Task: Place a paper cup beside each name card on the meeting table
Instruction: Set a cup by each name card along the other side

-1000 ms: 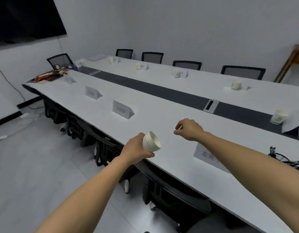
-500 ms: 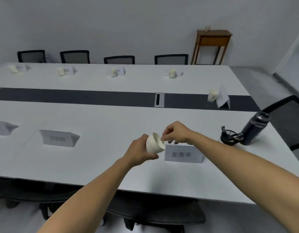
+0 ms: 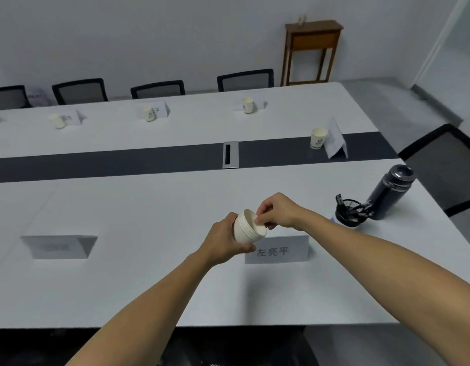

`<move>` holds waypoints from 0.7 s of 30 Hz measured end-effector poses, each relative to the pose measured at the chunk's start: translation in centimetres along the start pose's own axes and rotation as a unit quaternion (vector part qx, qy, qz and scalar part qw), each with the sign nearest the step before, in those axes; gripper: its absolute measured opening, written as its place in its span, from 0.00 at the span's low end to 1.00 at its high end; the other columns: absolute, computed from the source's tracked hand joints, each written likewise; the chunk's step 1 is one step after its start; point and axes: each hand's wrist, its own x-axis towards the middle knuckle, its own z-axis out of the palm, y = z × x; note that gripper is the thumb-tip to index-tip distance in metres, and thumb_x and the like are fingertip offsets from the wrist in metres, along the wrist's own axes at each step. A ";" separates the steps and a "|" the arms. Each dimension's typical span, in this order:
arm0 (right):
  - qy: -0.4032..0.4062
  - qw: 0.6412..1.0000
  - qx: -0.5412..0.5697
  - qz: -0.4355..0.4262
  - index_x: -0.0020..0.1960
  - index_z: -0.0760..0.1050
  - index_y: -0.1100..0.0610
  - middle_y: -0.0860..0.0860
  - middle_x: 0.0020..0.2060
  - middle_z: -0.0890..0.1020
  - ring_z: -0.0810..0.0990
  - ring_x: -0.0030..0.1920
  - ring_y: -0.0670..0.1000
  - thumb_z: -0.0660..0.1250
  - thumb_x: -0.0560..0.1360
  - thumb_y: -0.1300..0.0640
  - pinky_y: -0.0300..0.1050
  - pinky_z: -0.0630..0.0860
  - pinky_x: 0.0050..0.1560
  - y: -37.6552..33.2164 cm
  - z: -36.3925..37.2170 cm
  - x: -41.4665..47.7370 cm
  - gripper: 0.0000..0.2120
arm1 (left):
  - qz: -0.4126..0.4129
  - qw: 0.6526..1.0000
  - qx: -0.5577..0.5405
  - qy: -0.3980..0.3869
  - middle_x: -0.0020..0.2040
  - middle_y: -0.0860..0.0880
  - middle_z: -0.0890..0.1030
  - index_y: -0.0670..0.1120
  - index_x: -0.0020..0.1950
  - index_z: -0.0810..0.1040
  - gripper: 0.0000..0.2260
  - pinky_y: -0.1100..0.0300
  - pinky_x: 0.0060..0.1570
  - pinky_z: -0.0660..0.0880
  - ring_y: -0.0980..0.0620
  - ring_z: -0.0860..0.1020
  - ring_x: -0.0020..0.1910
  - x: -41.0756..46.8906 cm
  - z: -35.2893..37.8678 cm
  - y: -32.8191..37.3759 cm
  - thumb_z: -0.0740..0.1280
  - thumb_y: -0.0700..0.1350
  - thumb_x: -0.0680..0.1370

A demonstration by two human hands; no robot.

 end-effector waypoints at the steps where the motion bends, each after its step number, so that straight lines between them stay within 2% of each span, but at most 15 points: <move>1: -0.003 1.000 0.000 0.001 0.42 0.82 0.61 0.55 0.37 0.83 0.81 0.38 0.53 0.74 0.71 0.65 0.45 0.81 0.43 0.3 -0.2 0.3 0.02 | -0.007 1.000 -0.006 -0.003 0.49 0.53 0.78 0.52 0.58 0.71 0.29 0.55 0.39 0.81 0.50 0.79 0.47 0.4 0.2 -0.1 0.80 0.50 0.63; 5: -0.010 1.000 -0.008 0.013 0.44 0.81 0.62 0.56 0.37 0.82 0.81 0.36 0.54 0.72 0.73 0.65 0.46 0.82 0.43 0.7 -1.5 2.2 0.01 | -0.039 0.999 -0.028 -0.009 0.48 0.52 0.79 0.51 0.58 0.72 0.28 0.58 0.35 0.76 0.49 0.80 0.45 1.9 0.8 -0.7 0.80 0.50 0.63; 8: 0.009 1.000 -0.013 0.027 0.47 0.81 0.64 0.56 0.38 0.82 0.80 0.35 0.52 0.70 0.73 0.66 0.41 0.80 0.35 0.6 -3.0 3.8 0.03 | -0.076 0.996 -0.044 0.000 0.48 0.51 0.80 0.52 0.57 0.72 0.27 0.59 0.34 0.75 0.48 0.80 0.44 2.4 0.9 -2.0 0.80 0.51 0.62; 10: 0.052 0.998 -0.005 0.040 0.45 0.80 0.64 0.57 0.39 0.82 0.79 0.34 0.52 0.69 0.73 0.67 0.40 0.78 0.33 1.0 -3.9 5.1 0.03 | -0.105 0.993 -0.050 0.007 0.49 0.50 0.80 0.51 0.57 0.72 0.27 0.60 0.33 0.74 0.48 0.80 0.45 2.2 1.0 -3.0 0.80 0.50 0.63; 14: 0.150 0.984 -0.015 0.097 0.44 0.79 0.61 0.59 0.38 0.83 0.82 0.34 0.53 0.70 0.72 0.66 0.47 0.83 0.40 3.6 -4.2 8.0 0.02 | -0.152 0.987 -0.053 0.011 0.49 0.51 0.79 0.50 0.58 0.72 0.27 0.60 0.33 0.73 0.49 0.79 0.46 1.0 1.7 -5.3 0.80 0.50 0.64; 21: 0.141 0.968 -0.051 0.200 0.47 0.80 0.64 0.61 0.36 0.86 0.87 0.39 0.59 0.70 0.72 0.64 0.54 0.84 0.47 8.9 -1.3 10.9 0.05 | -0.216 0.974 -0.071 0.015 0.49 0.53 0.78 0.50 0.58 0.72 0.27 0.60 0.35 0.74 0.50 0.79 0.47 -1.3 3.4 -8.1 0.80 0.49 0.64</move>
